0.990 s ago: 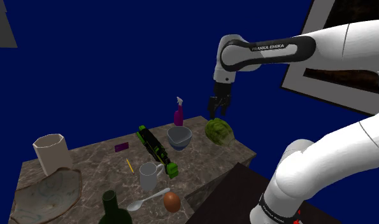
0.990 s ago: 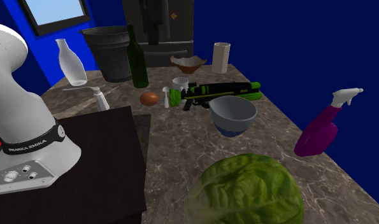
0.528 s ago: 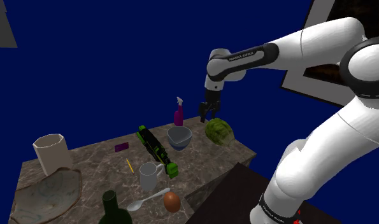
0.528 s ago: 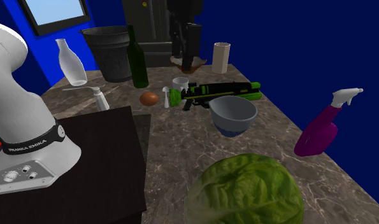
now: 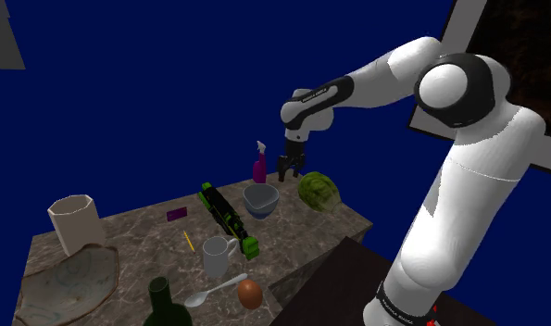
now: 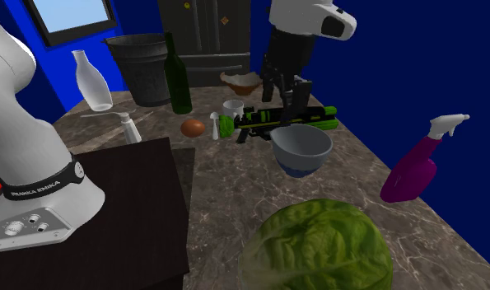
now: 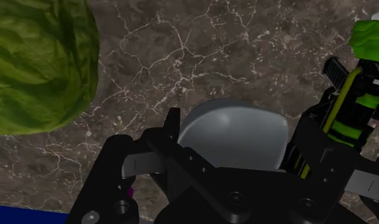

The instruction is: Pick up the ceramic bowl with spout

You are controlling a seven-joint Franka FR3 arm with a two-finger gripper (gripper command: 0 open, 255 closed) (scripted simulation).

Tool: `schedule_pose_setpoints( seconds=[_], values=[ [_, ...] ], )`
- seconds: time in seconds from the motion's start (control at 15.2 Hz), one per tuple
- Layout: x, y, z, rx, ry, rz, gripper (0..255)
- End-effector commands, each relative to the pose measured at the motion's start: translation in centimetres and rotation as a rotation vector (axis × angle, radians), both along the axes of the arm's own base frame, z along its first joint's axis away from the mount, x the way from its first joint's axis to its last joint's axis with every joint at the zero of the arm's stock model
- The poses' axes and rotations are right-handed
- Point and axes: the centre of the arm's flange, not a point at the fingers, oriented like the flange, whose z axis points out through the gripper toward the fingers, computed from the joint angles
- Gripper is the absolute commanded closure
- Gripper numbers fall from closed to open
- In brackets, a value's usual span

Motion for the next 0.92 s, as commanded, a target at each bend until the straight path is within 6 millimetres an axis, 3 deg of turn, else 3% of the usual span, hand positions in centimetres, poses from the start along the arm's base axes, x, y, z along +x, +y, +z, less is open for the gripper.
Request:
schedule_pose_setpoints(
  seconds=[0.0,0.59,0.86],
  values=[
    [1.6,-0.9,-1.8,0.007,-0.005,0.001,0],
    [9.9,-4.7,-9.3,0.039,-0.026,0.006,0],
    [10.4,-4.9,-11.3,0.041,-0.027,0.007,0]
  ],
)
